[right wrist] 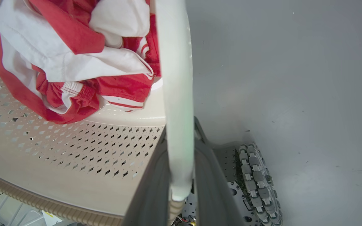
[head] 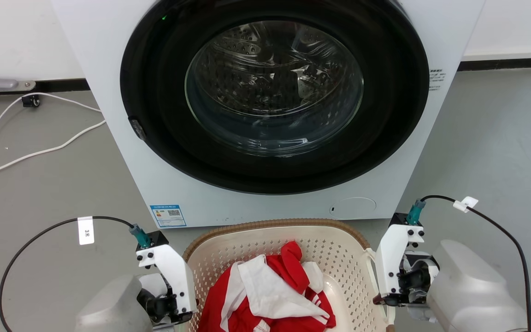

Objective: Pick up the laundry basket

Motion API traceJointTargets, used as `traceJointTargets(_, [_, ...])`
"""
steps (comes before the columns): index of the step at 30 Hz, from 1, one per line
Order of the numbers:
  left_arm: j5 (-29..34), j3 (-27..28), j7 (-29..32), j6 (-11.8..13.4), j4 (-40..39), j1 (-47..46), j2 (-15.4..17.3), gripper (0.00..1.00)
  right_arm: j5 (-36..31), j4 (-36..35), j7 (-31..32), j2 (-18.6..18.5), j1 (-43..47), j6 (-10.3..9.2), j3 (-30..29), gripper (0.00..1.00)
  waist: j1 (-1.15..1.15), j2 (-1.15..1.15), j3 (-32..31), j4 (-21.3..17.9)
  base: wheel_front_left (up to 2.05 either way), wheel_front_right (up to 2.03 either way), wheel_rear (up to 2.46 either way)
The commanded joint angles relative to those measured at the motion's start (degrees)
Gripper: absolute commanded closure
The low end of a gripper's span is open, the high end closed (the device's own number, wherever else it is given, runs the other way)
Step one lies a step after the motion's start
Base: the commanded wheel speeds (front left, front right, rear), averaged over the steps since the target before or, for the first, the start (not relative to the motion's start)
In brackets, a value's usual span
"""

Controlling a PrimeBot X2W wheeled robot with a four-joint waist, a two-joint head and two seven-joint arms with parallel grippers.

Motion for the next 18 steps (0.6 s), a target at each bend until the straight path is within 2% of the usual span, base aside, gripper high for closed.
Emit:
traceJointTargets(1, [-1.1,0.2,-0.5,-0.8,-0.7,0.2,-0.6,1.00,-0.2,0.0,0.1,0.3,0.8,0.15,-0.2,1.00,0.00,0.00,0.0,0.0,0.00,0.00,0.00])
traceJointTargets(18, [-2.0,-0.7,-1.2,-0.8,-0.2,0.4,-0.7,1.00,-0.9,0.0,0.9,0.3,0.7,0.15,-1.3,1.00,0.00,0.00,-0.1,-0.4,0.00,0.00,0.00])
